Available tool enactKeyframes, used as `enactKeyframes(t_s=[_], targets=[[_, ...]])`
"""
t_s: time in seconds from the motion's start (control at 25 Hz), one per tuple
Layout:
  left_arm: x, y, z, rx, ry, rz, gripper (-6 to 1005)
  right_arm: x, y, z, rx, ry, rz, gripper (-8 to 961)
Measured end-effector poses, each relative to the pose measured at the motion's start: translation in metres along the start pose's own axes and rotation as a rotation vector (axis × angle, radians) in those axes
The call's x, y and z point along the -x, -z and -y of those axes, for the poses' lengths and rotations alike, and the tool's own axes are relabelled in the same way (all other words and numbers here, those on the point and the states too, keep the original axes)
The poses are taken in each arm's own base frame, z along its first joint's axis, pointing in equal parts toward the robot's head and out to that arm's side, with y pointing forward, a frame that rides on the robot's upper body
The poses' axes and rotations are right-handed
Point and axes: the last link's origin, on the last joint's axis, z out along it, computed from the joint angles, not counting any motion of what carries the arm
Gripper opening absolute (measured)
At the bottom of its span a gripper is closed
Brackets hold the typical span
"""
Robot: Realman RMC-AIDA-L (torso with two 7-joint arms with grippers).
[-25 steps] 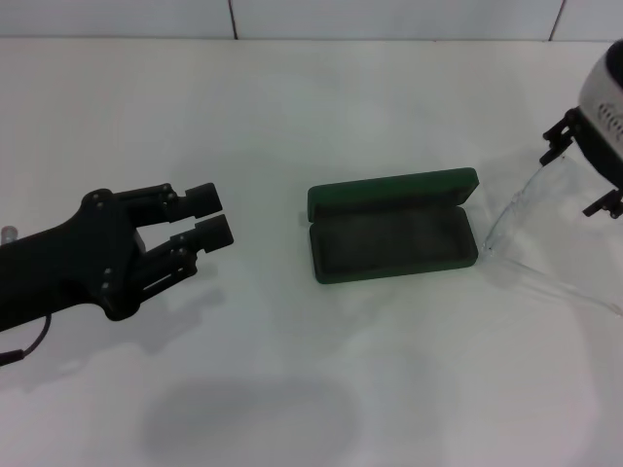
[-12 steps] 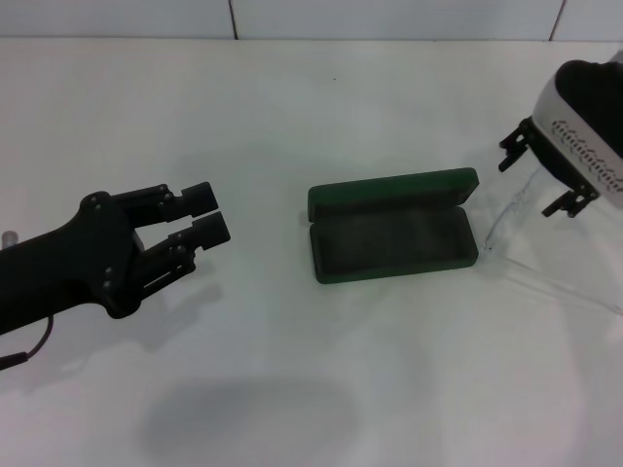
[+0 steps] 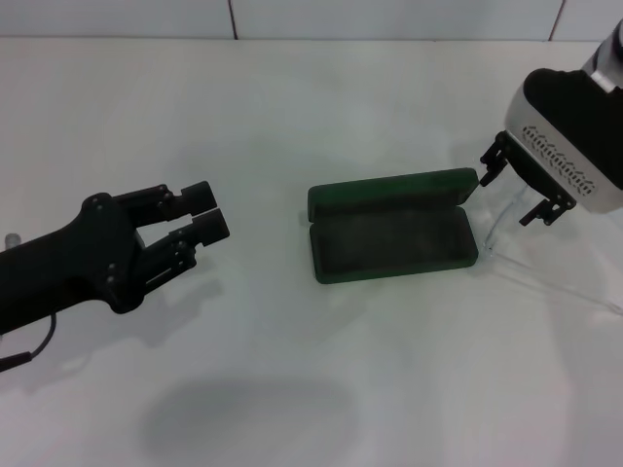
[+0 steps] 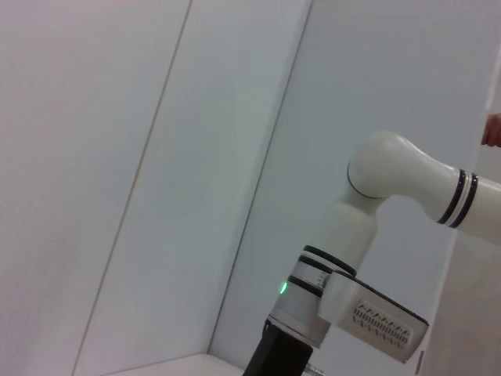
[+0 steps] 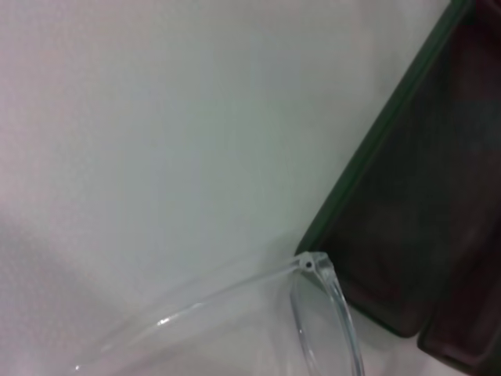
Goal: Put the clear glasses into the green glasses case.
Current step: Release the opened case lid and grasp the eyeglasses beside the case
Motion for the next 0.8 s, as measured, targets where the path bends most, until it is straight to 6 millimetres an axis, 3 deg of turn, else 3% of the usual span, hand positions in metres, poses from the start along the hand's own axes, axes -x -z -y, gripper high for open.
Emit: enactKeyframes(t_s=[0.36,0.56,0.8], targets=[[0.0034,0.0006,0.0038,-0.031,0.014,0.004,331,0.0024,-0.0069,0.004,0.048,-0.003,0.01,583],[0.0045,0.0003,0.005,-0.037,0.02,0.004,329,0.0,-0.0076,0.0027,0.057,-0.007,-0.005,366],[0.0051,-0.0004,0.0058,-0.04,0.023,0.004,327,-0.002,-0.0091,-0.0002,0.059,-0.02,-0.007,352]])
